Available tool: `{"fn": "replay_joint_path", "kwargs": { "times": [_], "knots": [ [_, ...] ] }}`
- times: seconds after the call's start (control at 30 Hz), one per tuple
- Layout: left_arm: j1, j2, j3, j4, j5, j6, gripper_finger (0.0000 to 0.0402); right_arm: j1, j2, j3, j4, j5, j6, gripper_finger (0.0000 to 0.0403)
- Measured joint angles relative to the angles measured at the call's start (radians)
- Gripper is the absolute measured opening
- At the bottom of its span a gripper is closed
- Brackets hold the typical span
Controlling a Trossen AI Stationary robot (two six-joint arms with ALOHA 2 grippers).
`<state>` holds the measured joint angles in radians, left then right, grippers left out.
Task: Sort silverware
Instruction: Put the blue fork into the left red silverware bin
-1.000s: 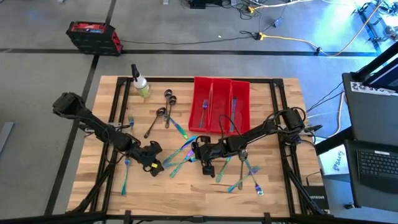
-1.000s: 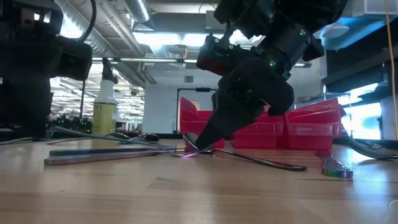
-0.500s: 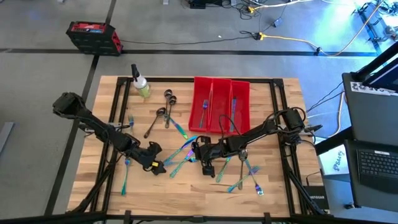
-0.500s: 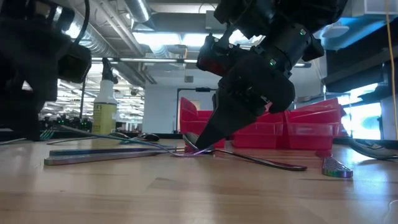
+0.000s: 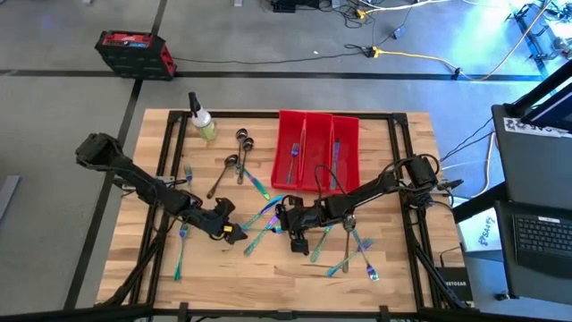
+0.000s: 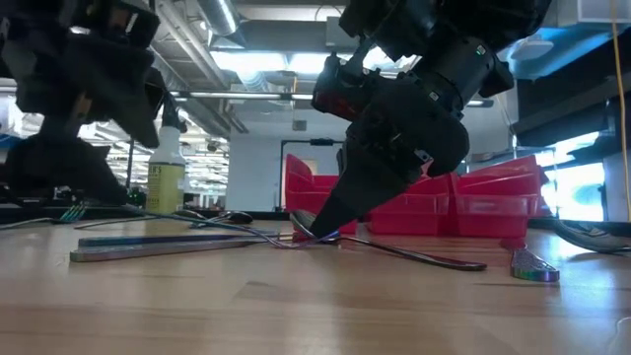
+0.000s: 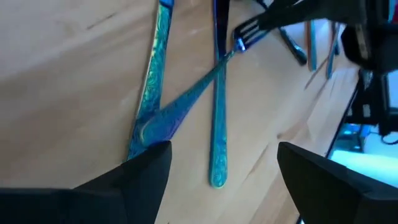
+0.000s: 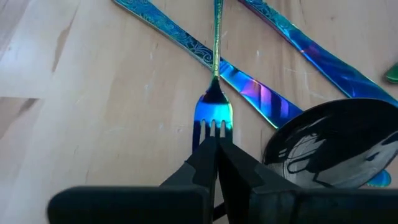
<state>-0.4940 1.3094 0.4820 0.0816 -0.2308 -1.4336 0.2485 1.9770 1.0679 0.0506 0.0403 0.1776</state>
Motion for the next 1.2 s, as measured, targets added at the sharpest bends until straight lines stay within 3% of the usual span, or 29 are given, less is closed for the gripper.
{"fn": "replay_joint_path", "kwargs": {
  "times": [0.4,1.2],
  "knots": [
    [-0.009,0.000,0.000,0.051,-0.002,-0.025,0.0281,0.000,0.005,-0.014,-0.010,-0.013,-0.012,0.0000],
    [0.078,0.000,0.000,0.075,-0.152,-0.058,0.0281,0.000,0.005,-0.016,0.001,-0.025,-0.029,0.0000]
  ]
}}
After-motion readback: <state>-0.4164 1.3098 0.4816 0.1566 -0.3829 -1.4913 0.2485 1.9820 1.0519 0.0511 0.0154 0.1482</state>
